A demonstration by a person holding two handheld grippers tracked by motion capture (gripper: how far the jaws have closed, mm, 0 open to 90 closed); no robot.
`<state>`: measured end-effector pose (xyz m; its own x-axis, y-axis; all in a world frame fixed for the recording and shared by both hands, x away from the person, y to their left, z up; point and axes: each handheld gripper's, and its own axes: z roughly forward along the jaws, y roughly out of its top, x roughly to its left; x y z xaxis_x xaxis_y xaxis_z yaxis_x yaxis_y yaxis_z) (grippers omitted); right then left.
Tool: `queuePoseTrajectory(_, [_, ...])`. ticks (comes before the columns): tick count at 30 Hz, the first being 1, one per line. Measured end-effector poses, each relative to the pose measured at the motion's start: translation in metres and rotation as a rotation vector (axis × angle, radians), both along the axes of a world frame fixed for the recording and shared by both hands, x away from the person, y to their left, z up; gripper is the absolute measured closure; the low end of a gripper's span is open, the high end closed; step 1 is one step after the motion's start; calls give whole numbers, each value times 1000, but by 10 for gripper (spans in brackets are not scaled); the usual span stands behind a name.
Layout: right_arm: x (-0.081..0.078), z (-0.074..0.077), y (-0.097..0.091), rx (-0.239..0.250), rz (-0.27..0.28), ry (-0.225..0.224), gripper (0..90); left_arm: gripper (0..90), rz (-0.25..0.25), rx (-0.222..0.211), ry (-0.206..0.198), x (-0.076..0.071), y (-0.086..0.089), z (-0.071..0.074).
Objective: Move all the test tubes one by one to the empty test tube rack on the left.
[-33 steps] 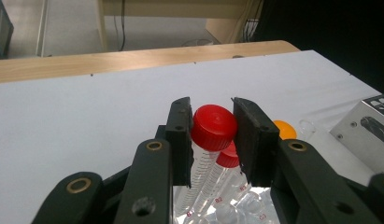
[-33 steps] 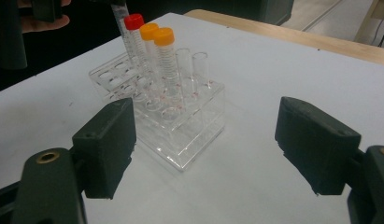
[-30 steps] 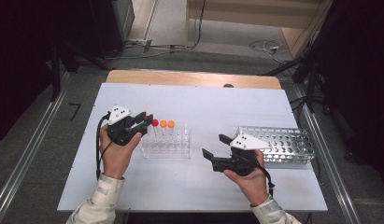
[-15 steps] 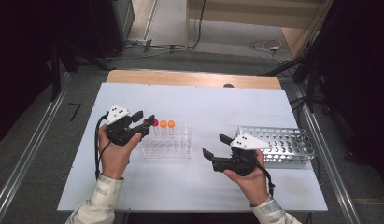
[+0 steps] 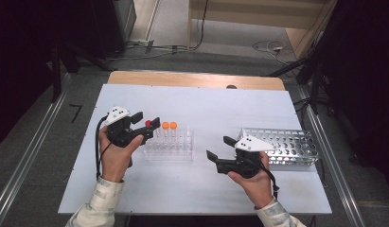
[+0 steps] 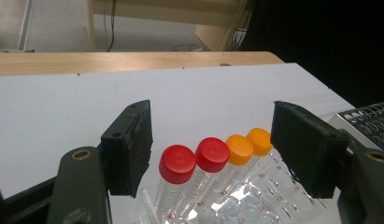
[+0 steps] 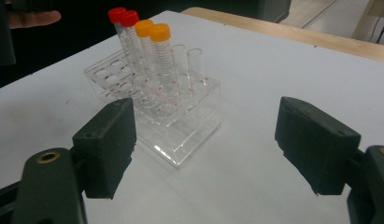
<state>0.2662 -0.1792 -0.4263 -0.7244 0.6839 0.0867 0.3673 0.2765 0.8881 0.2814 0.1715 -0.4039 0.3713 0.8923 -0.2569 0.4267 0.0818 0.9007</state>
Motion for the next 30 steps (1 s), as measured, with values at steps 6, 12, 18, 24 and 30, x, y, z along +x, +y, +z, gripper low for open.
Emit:
queuePoseTrajectory(6, [1, -2, -13, -2, -31, 6, 191, 251, 10, -10, -19, -5, 3, 4])
queuePoseTrajectory(12, [0, -3, -31, -6, -69, 10, 190, 215, 2, -8, -24, -9, 0, 6])
queuePoseTrajectory(18, [-4, -3, -54, 0, -114, 9, 191, 207, 4, -10, -41, -17, 0, 10])
queuePoseTrajectory(24, [-11, -1, -74, 6, -147, 2, 191, 207, 8, -5, -47, -24, 3, 12])
queuePoseTrajectory(30, [-17, -1, -92, 8, -179, -8, 190, 207, 20, 4, -30, -30, 7, 7])
